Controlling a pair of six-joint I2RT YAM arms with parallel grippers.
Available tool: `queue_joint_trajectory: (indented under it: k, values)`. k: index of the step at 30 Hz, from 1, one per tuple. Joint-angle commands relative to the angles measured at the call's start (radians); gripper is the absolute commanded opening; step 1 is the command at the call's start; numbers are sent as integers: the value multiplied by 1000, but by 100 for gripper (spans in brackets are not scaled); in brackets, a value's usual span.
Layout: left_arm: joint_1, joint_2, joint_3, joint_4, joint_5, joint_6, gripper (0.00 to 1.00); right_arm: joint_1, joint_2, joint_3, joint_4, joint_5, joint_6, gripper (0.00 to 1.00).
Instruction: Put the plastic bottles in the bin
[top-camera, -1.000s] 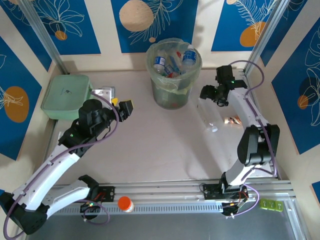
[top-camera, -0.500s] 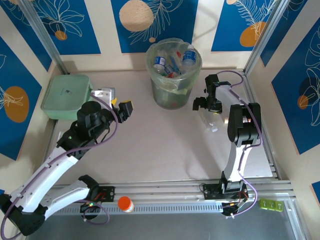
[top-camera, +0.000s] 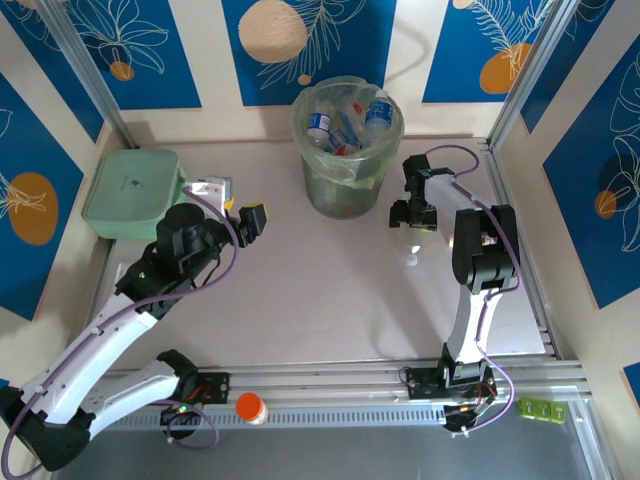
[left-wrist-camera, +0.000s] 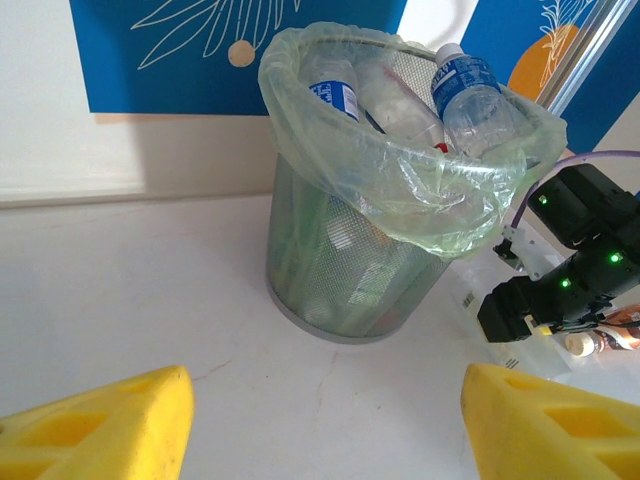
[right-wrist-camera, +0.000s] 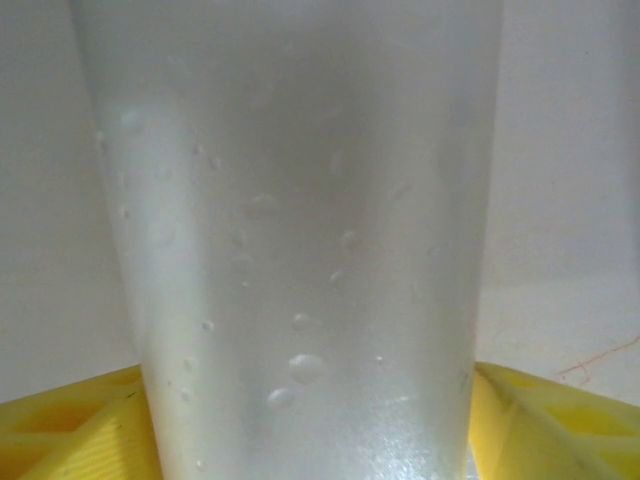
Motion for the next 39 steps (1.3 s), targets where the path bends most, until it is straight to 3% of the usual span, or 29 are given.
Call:
queue_joint_trajectory:
  k: [1,5,8,19,26,30,34,39]
  values:
    - [-10,-1,-6,23,-22,20,71,-5,14,-3,-13,6,20,70]
    - [-10,3,-7,28,-14,22,71,-1,-44,-34,14,9,31,52]
    - [-10,11,2,29,32,16,71,0,-105,-54,28,20,40,48]
    - [-13,74,194,-128,187,-71,70,-39,-512,-106,58,-65,148,46]
    - [-12,79,204,-116,120,-30,71,-22,-683,-14,150,-263,163,47]
    - [-9,109,204,-141,112,-21,71,7,-651,119,183,-380,185,44]
    - [9,150,206,-181,150,-41,71,45,-524,333,176,-459,213,43]
    - [29,150,142,-149,167,-20,72,111,-291,677,87,-446,209,43]
